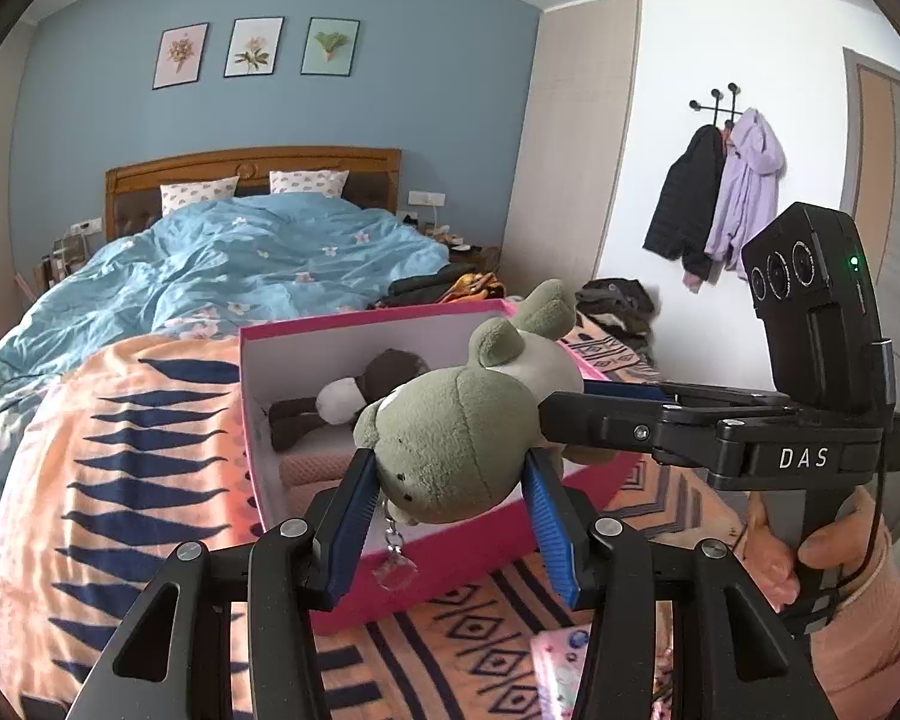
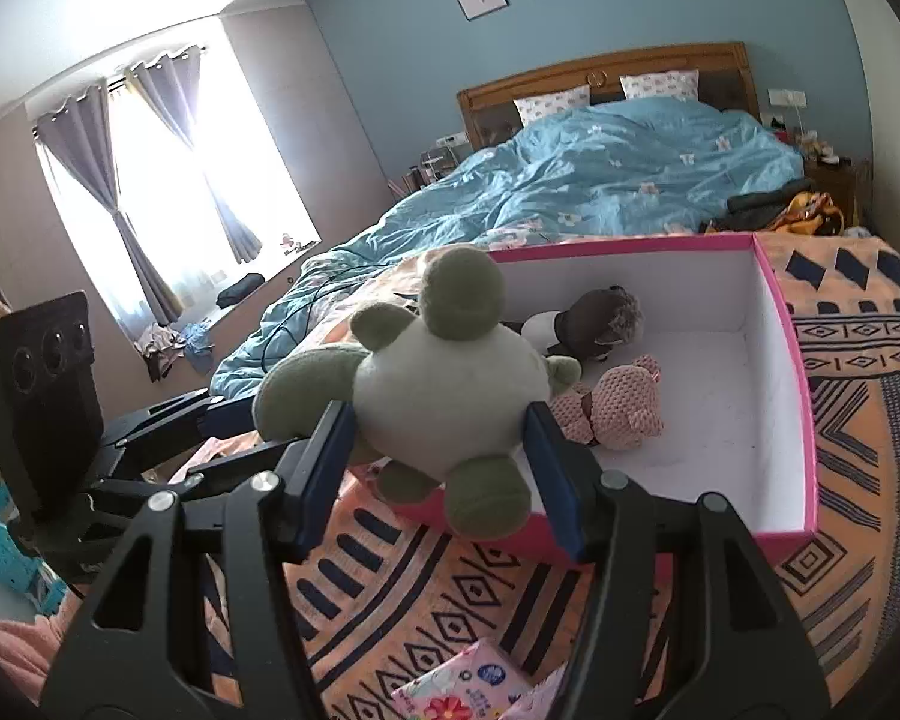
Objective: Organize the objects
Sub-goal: 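Lower the green plush into the pink box and open the right gripper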
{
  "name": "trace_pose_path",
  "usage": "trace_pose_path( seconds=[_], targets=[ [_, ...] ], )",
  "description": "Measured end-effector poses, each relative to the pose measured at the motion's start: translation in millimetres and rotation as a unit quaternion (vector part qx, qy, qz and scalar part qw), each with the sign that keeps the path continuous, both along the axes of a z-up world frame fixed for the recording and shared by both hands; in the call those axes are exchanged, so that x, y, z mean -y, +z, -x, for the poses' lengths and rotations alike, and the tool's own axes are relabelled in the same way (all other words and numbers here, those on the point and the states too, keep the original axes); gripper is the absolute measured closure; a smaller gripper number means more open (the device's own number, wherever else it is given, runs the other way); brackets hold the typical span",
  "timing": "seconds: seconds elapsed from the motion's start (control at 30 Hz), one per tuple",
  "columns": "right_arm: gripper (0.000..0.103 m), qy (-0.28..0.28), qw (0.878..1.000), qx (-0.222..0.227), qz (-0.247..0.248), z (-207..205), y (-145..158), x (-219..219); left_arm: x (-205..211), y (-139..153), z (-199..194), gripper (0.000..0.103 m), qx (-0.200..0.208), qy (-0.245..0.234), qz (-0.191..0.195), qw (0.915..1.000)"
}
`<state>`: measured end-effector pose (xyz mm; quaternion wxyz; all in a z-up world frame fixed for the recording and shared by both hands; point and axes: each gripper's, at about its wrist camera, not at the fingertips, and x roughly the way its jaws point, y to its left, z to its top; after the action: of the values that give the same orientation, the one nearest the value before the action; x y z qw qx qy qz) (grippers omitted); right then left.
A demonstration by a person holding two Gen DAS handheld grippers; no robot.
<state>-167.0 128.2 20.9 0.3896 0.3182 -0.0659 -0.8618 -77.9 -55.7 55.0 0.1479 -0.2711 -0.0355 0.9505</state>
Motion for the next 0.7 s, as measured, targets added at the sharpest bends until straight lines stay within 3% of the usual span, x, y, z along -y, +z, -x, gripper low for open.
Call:
trace_pose_path(
  seconds=[0.7],
  targets=[
    [0.042, 0.009, 0.998, 0.044, -0.045, 27.3, -35.2, 25.7, 5.2, -38.1, 48.2, 0.055, 0.070, 0.026, 0.039, 0.9965]
  ],
)
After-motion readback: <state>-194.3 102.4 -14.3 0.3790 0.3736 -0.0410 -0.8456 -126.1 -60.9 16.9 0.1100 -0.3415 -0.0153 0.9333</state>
